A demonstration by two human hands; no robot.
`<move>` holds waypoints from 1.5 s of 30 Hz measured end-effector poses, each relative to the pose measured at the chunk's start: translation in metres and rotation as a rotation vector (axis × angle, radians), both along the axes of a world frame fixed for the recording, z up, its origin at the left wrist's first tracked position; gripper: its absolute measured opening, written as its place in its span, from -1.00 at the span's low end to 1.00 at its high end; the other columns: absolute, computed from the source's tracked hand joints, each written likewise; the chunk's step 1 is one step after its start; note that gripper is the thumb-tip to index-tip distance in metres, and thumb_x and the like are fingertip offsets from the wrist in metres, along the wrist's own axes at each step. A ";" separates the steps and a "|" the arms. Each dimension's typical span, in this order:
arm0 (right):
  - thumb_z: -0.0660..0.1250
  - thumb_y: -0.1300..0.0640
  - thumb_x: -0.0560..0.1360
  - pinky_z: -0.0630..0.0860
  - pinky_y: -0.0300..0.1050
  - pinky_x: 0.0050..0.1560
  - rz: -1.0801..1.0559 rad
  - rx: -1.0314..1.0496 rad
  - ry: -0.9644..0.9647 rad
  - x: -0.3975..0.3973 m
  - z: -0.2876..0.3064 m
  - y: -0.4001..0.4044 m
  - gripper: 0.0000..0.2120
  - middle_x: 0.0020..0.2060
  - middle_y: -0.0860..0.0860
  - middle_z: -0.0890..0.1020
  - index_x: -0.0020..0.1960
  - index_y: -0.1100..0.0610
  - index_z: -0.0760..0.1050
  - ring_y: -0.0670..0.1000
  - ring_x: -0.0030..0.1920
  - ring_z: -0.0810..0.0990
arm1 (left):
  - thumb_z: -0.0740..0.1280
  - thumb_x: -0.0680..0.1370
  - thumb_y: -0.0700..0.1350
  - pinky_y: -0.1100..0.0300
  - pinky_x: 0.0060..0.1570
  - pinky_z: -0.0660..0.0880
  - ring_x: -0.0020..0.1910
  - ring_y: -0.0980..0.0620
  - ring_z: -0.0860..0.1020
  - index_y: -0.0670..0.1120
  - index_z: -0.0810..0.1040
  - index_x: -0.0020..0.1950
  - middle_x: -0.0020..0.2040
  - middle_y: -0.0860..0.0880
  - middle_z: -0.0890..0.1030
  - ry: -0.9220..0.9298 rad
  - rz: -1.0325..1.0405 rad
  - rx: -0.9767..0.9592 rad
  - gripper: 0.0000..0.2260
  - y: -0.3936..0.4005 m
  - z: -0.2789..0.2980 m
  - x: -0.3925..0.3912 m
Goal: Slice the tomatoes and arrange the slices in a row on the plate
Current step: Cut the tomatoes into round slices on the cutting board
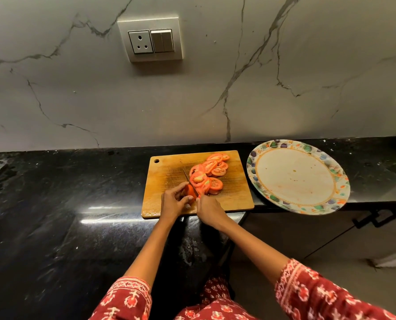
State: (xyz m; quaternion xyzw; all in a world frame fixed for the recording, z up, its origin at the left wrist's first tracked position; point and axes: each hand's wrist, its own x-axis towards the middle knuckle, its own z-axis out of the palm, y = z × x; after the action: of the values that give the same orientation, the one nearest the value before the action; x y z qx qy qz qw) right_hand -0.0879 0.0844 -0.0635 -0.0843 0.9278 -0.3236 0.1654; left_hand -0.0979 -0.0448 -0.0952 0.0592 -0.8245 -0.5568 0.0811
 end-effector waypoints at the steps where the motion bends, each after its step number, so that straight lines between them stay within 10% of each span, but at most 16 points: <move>1: 0.01 0.11 0.63 0.39 -0.03 -0.07 0.000 0.002 0.002 -0.002 0.000 -0.001 -0.68 0.02 0.29 0.57 0.07 0.30 0.44 0.27 0.06 0.53 | 0.42 0.36 -0.41 0.52 -0.06 0.46 0.09 0.04 0.53 -0.30 0.47 0.25 0.11 -0.09 0.55 0.003 0.000 0.008 -0.54 0.001 -0.001 0.001; 7: 0.00 0.10 0.63 0.37 -0.03 -0.08 -0.009 0.010 -0.015 0.015 -0.010 0.004 -0.70 0.03 0.25 0.55 0.07 0.28 0.42 0.26 0.06 0.52 | 0.40 0.39 -0.40 0.08 -0.17 0.62 -0.27 0.34 0.59 -0.21 0.46 0.28 0.12 -0.17 0.59 -0.061 0.021 0.037 -0.54 -0.008 -0.011 0.001; 17: 0.00 0.11 0.64 0.42 0.03 0.04 -0.052 0.018 -0.041 0.008 -0.004 -0.010 -0.68 0.11 0.29 0.54 0.14 0.30 0.42 0.28 0.15 0.50 | 0.42 0.38 -0.39 -0.01 0.12 0.53 0.07 0.05 0.58 -0.26 0.48 0.25 0.12 -0.13 0.59 -0.007 0.063 -0.010 -0.56 -0.005 -0.011 0.003; 21: 0.02 0.13 0.64 0.39 -0.01 0.01 -0.070 0.051 -0.062 0.018 -0.006 -0.008 -0.70 0.14 0.25 0.52 0.17 0.29 0.40 0.25 0.18 0.48 | 0.42 0.38 -0.39 0.30 0.06 0.52 -0.03 0.21 0.58 -0.27 0.48 0.25 0.11 -0.15 0.59 -0.013 0.061 -0.053 -0.56 -0.004 -0.009 0.005; 26: 0.04 0.17 0.62 0.41 -0.03 0.05 -0.061 0.037 -0.082 0.005 0.002 -0.019 -0.72 0.15 0.27 0.53 0.15 0.29 0.44 0.25 0.19 0.49 | 0.45 0.36 -0.37 0.04 0.20 0.48 0.12 -0.02 0.56 -0.29 0.50 0.22 0.14 -0.21 0.58 0.018 0.093 -0.072 -0.57 -0.005 -0.010 0.006; 45: 0.04 0.20 0.62 0.40 0.03 0.15 -0.019 0.195 -0.055 0.009 0.001 -0.018 -0.72 0.22 0.24 0.49 0.25 0.28 0.37 0.24 0.26 0.44 | 0.41 0.41 -0.34 0.45 0.11 0.33 0.21 0.00 0.50 -0.23 0.46 0.29 0.20 -0.16 0.55 0.057 0.076 -0.143 -0.55 0.001 -0.005 0.011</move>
State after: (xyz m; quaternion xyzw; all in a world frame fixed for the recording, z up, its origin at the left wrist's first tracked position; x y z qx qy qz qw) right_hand -0.0789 0.0661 -0.0627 -0.0503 0.9507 -0.2355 0.1952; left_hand -0.0869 -0.0441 -0.1005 0.0687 -0.8567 -0.4944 0.1298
